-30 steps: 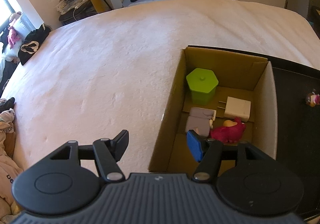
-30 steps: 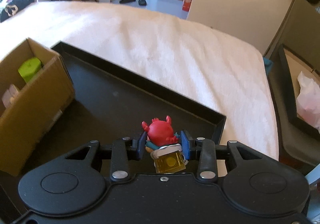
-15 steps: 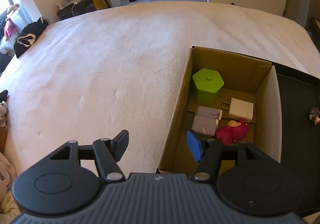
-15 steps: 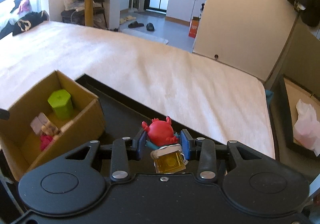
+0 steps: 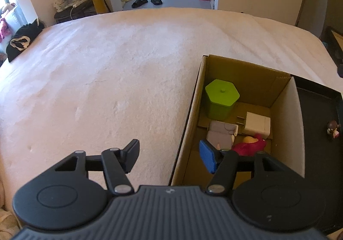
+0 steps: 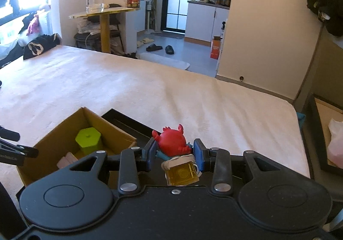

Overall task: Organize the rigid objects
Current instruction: 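Carry the red crab figure into the box and release it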

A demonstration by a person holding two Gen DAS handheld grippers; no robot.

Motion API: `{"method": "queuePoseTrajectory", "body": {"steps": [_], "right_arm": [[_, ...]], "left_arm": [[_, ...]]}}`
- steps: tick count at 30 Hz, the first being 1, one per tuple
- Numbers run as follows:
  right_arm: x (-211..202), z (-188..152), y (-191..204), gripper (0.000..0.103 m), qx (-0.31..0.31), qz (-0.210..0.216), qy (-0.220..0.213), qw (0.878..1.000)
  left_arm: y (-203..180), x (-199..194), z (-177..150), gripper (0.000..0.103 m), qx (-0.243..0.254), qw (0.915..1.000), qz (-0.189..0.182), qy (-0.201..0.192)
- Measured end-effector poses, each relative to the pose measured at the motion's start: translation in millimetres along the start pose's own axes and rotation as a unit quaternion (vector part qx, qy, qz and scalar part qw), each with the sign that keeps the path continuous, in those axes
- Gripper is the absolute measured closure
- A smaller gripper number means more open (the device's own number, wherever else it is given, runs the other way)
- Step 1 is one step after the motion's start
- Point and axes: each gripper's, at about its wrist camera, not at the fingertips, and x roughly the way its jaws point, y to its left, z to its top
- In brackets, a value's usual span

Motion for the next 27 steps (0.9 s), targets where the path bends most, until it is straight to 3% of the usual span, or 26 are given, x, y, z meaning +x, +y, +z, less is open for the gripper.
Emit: {"method": "queuePoseTrajectory", "body": {"steps": [6, 19, 27], "right_arm": [[3.8, 7.0, 15.5, 0.067, -0.001, 0.018, -0.012, 1.000], [18.0, 11.8, 39.6, 0.067, 0.005, 0.062, 0.003, 0.998], [28.4, 13.6, 65.3, 0.067, -0.017, 0.079, 0.012, 0.997]], "left_arm": [[2.7, 6.3, -4.5, 0.051, 0.005, 0.9998, -0.019, -0.003], [6.5, 17.9, -9.3, 0.091, 0.003, 0.9983, -0.058, 0.006], [9.3, 18.5, -11.8, 0.093, 0.006, 0.9971, -0.076, -0.003]]}}
